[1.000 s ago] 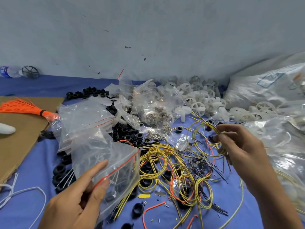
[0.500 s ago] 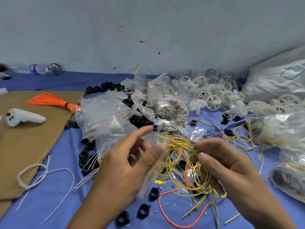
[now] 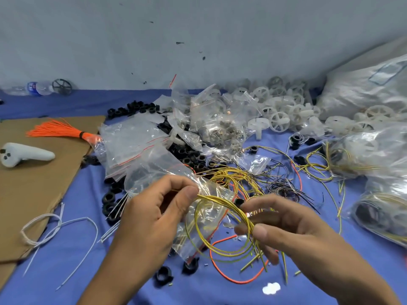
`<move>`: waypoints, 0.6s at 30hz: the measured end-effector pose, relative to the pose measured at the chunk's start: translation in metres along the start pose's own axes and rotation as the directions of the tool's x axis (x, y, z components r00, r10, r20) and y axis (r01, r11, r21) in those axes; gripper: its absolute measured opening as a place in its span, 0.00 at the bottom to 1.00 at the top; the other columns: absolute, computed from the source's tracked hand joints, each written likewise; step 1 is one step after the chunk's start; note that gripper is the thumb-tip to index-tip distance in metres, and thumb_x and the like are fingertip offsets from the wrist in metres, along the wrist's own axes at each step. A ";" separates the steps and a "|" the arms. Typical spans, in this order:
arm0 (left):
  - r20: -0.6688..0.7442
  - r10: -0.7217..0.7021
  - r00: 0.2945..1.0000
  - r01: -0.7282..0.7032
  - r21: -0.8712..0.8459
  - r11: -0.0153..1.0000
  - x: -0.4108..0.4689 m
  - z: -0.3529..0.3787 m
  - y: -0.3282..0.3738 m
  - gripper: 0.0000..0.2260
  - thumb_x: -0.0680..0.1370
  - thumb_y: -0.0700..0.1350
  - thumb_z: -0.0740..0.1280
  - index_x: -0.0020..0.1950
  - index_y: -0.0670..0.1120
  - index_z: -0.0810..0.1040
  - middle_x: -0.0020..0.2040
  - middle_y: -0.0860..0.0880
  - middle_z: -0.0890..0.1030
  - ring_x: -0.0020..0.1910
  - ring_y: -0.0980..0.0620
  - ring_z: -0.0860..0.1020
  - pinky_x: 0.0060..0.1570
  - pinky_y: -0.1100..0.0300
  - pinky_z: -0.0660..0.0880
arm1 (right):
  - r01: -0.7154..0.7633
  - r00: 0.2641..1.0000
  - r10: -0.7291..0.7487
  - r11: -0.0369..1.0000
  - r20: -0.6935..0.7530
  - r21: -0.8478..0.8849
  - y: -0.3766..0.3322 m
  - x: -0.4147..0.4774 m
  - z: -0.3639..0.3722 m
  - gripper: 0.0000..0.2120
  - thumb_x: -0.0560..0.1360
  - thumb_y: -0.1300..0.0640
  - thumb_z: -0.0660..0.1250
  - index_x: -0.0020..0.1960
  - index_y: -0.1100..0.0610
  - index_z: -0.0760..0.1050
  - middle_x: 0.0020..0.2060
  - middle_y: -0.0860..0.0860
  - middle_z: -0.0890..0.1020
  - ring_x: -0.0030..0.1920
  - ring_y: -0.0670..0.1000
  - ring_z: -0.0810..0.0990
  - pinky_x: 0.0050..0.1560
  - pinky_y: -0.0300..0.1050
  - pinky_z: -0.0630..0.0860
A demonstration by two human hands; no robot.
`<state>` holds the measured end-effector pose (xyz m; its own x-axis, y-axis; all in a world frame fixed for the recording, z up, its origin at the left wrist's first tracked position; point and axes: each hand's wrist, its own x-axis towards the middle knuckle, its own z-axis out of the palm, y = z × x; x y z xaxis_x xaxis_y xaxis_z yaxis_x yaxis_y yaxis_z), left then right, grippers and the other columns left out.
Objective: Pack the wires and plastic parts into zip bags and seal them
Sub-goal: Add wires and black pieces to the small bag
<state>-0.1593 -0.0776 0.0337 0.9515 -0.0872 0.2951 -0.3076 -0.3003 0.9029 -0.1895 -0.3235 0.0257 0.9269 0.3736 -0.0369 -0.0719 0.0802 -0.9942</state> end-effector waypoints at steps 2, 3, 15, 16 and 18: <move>-0.002 -0.002 1.000 0.002 -0.014 1.000 -0.001 0.003 -0.002 0.12 0.74 0.63 0.65 0.48 0.57 0.81 0.33 0.51 0.79 0.32 0.54 0.76 0.35 0.53 0.75 | -0.008 1.000 0.008 1.000 -0.001 -0.008 0.004 -0.002 0.003 0.17 0.72 0.50 0.75 0.58 0.54 0.79 0.43 0.63 0.83 0.33 0.51 0.75 0.34 0.42 0.74; 0.002 -0.007 1.000 0.007 -0.016 1.000 -0.002 0.004 -0.004 0.12 0.74 0.63 0.65 0.48 0.57 0.81 0.33 0.51 0.79 0.32 0.54 0.76 0.35 0.53 0.75 | -0.004 1.000 0.004 1.000 -0.022 0.000 0.006 -0.003 0.003 0.16 0.72 0.51 0.75 0.57 0.56 0.80 0.41 0.64 0.82 0.32 0.51 0.74 0.33 0.42 0.75; -0.170 -0.038 0.985 0.036 -0.012 0.999 -0.010 -0.014 -0.022 0.06 0.74 0.61 0.69 0.46 0.61 0.82 0.34 0.53 0.81 0.31 0.59 0.77 0.35 0.68 0.76 | -0.087 0.979 0.074 0.995 -0.188 -0.058 0.023 -0.024 -0.015 0.27 0.62 0.41 0.81 0.55 0.54 0.83 0.36 0.58 0.82 0.28 0.51 0.73 0.29 0.40 0.72; -0.188 -0.033 0.982 0.035 0.009 0.999 -0.010 -0.019 -0.023 0.08 0.74 0.63 0.68 0.46 0.61 0.81 0.35 0.53 0.81 0.32 0.58 0.78 0.36 0.67 0.76 | -0.097 0.977 0.076 0.991 -0.200 -0.095 0.023 -0.028 -0.017 0.27 0.62 0.40 0.81 0.56 0.53 0.83 0.36 0.58 0.82 0.28 0.51 0.73 0.29 0.40 0.72; -0.190 -0.032 0.981 0.039 0.032 0.999 -0.013 -0.022 -0.022 0.11 0.73 0.65 0.66 0.47 0.61 0.81 0.35 0.53 0.81 0.33 0.56 0.78 0.37 0.65 0.77 | -0.133 0.975 0.101 0.980 -0.200 -0.150 0.021 -0.036 -0.022 0.25 0.64 0.40 0.79 0.57 0.50 0.84 0.37 0.58 0.82 0.30 0.51 0.73 0.31 0.39 0.72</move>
<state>-0.1653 -0.0492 0.0172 0.9417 0.1043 0.3199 -0.2699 -0.3337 0.9032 -0.2160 -0.3550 0.0038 0.9697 0.1873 -0.1569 -0.1381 -0.1092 -0.9844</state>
